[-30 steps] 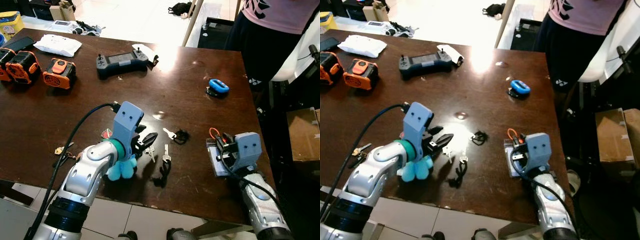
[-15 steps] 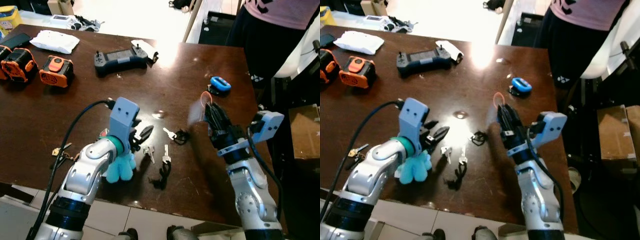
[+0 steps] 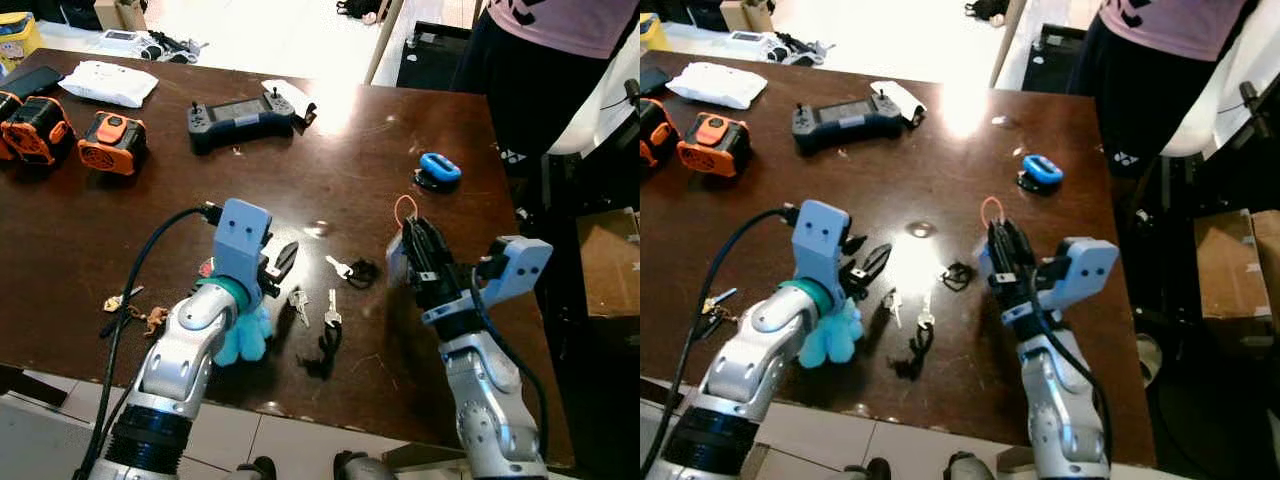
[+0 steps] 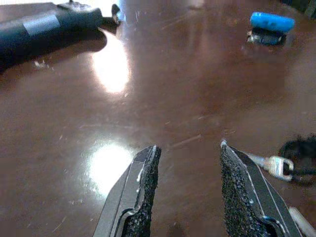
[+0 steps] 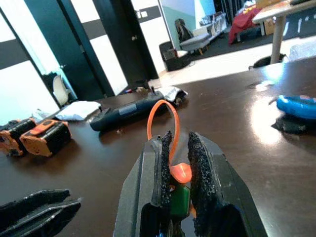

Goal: Hang keys on a hook

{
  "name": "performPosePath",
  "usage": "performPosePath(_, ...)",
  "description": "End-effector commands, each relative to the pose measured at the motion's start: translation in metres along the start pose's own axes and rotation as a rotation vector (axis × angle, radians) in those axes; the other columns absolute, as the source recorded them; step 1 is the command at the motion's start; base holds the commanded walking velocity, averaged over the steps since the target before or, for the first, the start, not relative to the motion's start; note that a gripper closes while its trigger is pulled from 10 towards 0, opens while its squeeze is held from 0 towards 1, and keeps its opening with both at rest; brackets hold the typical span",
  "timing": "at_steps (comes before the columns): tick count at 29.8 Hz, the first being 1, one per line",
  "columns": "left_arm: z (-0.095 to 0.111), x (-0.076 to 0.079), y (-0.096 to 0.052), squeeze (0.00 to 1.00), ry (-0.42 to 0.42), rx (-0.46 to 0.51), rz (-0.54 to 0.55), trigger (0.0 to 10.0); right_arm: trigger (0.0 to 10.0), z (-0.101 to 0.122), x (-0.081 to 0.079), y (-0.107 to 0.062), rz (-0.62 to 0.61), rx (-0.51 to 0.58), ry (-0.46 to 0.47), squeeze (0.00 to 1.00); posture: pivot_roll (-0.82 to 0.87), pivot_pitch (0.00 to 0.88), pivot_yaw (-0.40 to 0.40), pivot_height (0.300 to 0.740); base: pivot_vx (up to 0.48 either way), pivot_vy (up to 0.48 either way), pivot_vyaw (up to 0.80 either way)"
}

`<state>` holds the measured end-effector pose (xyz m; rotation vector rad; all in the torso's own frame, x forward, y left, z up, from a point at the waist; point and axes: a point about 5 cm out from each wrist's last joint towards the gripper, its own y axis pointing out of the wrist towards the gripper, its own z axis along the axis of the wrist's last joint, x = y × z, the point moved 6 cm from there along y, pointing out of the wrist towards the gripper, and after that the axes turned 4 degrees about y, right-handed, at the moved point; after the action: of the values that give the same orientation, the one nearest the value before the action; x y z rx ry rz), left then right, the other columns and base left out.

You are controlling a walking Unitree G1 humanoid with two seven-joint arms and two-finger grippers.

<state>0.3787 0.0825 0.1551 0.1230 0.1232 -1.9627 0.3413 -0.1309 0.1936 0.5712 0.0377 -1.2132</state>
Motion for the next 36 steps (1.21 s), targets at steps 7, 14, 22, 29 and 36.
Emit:
performPosePath(7, 0.0045, -0.0025, 0.0027, 0.00, 0.020, 0.037, 0.025, 10.0, 10.0, 0.0037, -0.0029, 0.0034, 0.019, -0.009, -0.002, 0.00, -0.22, 0.066, 0.035, 0.740, -0.377, 0.000, 0.00)
performPosePath(14, 0.0025, -0.0026, 0.0023, 0.00, 0.027, 0.039, 0.036, 10.0, 10.0, -0.0019, -0.0010, 0.0025, 0.011, -0.025, -0.024, 0.00, -0.22, 0.067, 0.031, 0.740, -0.402, 0.000, 0.00)
performPosePath(22, 0.0023, -0.0053, 0.0028, 0.00, 0.027, 0.045, 0.047, 10.0, 10.0, -0.0029, -0.0014, 0.0033, 0.012, -0.040, -0.023, 0.00, -0.21, 0.070, 0.031, 0.740, -0.402, 0.000, 0.00)
performPosePath(29, 0.0021, -0.0080, 0.0029, 0.00, 0.033, 0.046, 0.056, 10.0, 10.0, -0.0033, -0.0030, 0.0051, 0.018, -0.039, -0.045, 0.00, -0.21, 0.075, 0.032, 0.740, -0.399, 0.000, 0.00)
performPosePath(36, 0.0014, -0.0083, 0.0025, 0.00, 0.021, 0.044, 0.060, 10.0, 10.0, -0.0040, -0.0043, 0.0056, 0.029, -0.043, -0.043, 0.00, -0.21, 0.076, 0.030, 0.740, -0.227, 0.000, 0.00)
